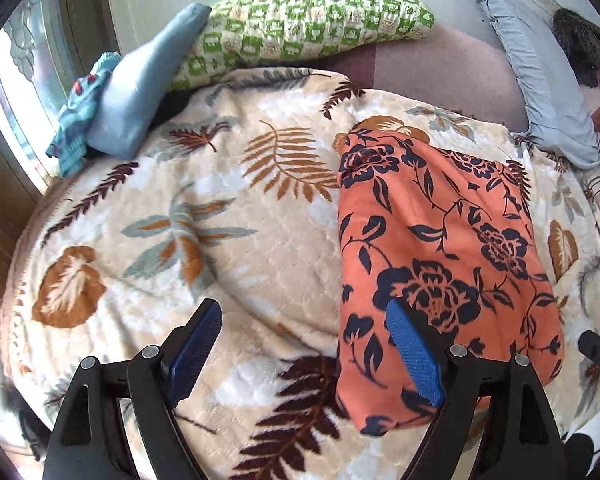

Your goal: Fold small clothes

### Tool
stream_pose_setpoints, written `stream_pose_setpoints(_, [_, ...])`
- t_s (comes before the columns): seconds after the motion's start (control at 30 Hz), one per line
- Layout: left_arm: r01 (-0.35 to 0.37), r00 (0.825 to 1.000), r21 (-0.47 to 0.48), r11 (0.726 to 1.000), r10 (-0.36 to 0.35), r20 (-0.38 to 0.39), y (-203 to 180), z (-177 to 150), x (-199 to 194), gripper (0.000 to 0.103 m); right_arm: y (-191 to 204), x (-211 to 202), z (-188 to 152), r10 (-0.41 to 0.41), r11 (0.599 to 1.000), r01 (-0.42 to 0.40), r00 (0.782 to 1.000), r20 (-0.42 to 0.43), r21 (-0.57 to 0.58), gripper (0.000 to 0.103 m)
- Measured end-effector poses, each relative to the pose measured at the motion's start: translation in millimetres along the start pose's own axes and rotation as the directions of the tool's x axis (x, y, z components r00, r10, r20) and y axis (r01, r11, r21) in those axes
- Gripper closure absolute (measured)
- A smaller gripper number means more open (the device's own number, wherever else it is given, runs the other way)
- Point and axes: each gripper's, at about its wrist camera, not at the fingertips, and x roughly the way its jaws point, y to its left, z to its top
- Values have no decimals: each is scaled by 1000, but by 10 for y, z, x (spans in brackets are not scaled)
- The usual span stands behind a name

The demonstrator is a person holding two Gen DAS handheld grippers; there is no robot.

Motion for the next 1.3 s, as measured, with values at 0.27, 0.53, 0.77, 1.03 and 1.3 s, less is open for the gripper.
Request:
stream_pose_setpoints(0.27, [-83, 992, 73, 994, 75, 101, -205, -654, -634, 18, 344, -605, -415, -78, 991, 91, 988, 132, -99, 0])
stream_pose_setpoints(0.53, [-42, 994, 101, 994, 31, 102, -220, -854, -937, 18, 311, -767, -450, -53, 995, 69, 978, 201, -72, 0])
stream_pose_setpoints(0.77, [17, 997, 114, 993, -25, 72, -262, -815, -1021, 19, 279, -769, -454, -50, 995, 68, 974, 223, -77, 0])
stream_pose_setpoints(1.03, [55, 996, 145, 988, -66, 68, -381, -781, -1096, 20, 45, -749, -507, -60, 998, 62, 977, 204, -5, 0])
stream_pose_setpoints(1.3, [97, 993, 161, 982, -108, 58, -467, -795, -1145, 20, -65, -758, -526, -78, 997, 74, 977, 199, 26, 0])
